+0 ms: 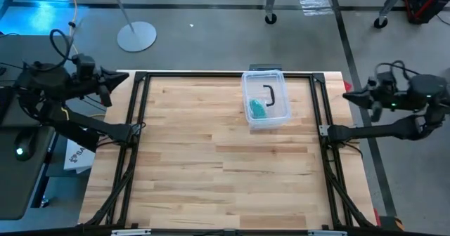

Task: Roll bandage
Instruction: Return to Home Position

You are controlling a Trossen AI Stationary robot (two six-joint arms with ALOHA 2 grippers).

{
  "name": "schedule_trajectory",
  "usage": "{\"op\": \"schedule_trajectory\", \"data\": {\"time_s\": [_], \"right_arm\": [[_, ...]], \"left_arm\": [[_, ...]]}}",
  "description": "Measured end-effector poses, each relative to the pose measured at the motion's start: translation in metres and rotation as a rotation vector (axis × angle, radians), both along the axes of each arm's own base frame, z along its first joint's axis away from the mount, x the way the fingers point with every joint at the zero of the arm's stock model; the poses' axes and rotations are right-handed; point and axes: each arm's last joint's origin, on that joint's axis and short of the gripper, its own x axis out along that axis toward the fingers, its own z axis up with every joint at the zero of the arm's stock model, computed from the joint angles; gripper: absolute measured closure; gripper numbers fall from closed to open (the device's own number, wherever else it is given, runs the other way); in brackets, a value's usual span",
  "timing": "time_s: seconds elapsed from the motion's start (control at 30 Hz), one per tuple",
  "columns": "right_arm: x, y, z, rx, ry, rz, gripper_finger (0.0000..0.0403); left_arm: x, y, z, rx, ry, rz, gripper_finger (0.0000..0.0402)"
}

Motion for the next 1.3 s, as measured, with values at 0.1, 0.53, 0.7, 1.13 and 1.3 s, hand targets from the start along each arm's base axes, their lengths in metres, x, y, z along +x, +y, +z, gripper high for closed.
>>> {"op": "schedule_trajectory", "data": {"time_s": [0.1,0.53,0.7,1.13,1.3], "right_arm": [[-0.016,0.001,0.0,-0.049,-0.108,0.02,0.0403],[0.001,0.001,-0.068,-0.11,-0.503,0.032,0.0403],[0.023,0.001,-0.079,-0.111,-0.521,0.051,0.0403],[0.05,0.005,-0.09,-0.095,-0.695,0.214,0.0403],[0.069,0.005,-0.11,-0.055,-0.712,0.217,0.0403]], "left_arm": [[0.001,0.001,-0.001,0.038,0.021,0.024,0.0402],[0.064,-0.011,-0.061,0.072,0.001,-0.043,0.0401],[0.079,-0.013,-0.093,0.073,-0.132,-0.04,0.0401],[0.089,-0.013,-0.175,0.065,-0.392,0.045,0.0401],[0.095,-0.014,-0.199,0.08,-0.463,0.049,0.0401]]}}
